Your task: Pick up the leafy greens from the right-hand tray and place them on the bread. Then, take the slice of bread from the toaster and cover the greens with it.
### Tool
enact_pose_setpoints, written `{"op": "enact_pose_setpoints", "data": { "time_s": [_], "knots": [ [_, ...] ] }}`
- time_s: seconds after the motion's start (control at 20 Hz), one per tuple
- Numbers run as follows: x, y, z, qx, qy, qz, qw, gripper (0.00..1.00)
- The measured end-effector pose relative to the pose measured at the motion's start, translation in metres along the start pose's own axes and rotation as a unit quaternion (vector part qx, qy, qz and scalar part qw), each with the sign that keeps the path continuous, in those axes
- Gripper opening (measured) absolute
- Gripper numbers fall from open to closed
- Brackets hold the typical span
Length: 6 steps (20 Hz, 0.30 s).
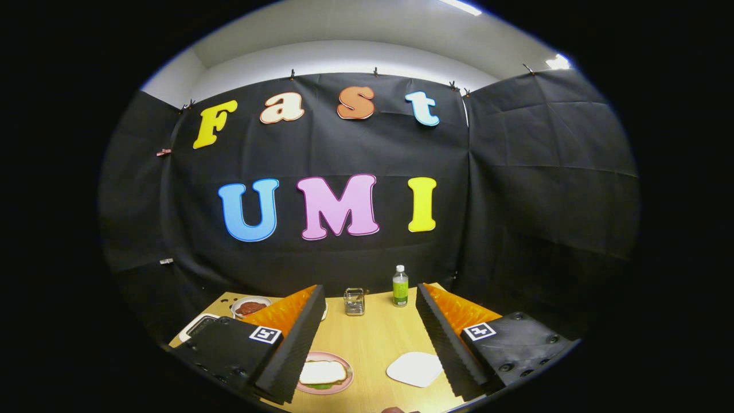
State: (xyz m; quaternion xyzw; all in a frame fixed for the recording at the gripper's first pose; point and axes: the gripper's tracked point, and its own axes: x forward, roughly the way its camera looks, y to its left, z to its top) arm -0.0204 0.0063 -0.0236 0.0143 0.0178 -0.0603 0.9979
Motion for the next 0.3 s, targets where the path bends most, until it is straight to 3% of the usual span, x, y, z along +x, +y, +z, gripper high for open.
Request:
{"op": "enact_pose_setpoints", "data": {
  "time_s": [0.3],
  "knots": [
    [0.007,0.01,-0.003,0.009,0.014,0.016,1.0,0.99]
  ]
}}
